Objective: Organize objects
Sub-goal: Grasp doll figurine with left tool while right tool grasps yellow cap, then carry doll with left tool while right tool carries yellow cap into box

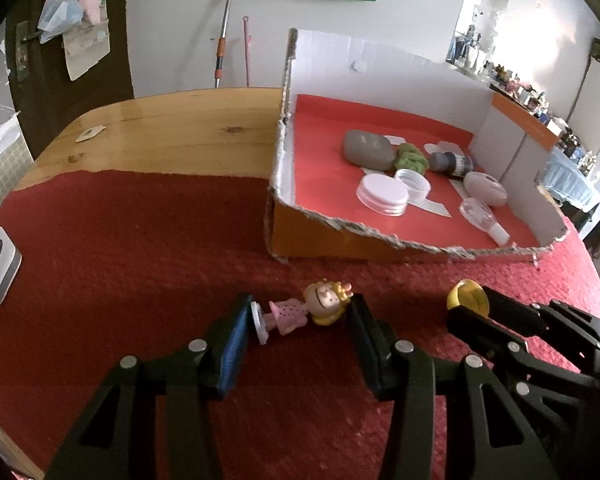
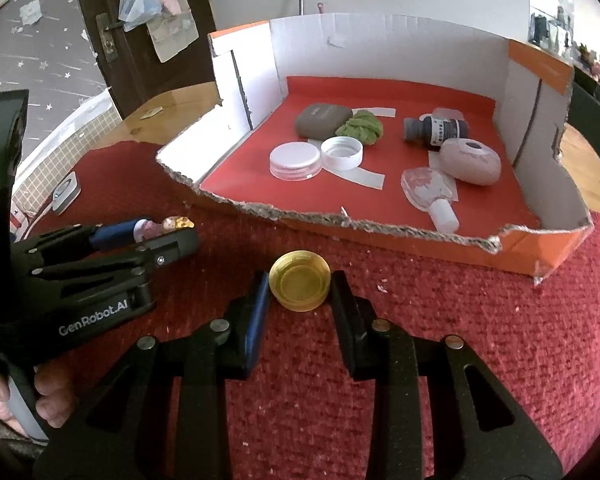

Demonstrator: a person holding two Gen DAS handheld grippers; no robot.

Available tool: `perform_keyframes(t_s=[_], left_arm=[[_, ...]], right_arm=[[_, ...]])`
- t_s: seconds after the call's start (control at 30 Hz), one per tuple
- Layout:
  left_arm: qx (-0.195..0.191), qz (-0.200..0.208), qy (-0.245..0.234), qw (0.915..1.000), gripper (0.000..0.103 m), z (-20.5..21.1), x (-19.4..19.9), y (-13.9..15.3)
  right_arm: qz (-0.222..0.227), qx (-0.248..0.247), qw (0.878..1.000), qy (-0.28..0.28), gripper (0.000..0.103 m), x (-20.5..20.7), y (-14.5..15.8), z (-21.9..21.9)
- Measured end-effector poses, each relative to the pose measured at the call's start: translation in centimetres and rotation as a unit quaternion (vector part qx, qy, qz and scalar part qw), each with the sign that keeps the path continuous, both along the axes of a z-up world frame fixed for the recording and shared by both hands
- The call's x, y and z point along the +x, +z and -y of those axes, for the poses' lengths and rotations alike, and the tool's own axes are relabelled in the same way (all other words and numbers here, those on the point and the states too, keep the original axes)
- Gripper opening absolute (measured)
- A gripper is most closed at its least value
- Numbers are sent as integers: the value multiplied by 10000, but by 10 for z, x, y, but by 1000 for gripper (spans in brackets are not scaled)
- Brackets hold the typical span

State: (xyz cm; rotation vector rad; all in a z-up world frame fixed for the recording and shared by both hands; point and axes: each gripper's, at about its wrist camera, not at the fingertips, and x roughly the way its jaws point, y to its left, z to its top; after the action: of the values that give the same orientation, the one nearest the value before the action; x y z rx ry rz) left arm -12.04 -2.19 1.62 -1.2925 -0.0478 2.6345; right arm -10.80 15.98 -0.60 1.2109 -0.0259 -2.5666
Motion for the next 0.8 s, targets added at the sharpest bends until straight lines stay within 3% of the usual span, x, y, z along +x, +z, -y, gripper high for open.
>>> perform_keyframes(t_s=[0.8], left_arm=[[-75,-229,-547,9982,50,-31,27,13]], right_arm=[[-82,-71,9999,-108,29,19,10,-17]])
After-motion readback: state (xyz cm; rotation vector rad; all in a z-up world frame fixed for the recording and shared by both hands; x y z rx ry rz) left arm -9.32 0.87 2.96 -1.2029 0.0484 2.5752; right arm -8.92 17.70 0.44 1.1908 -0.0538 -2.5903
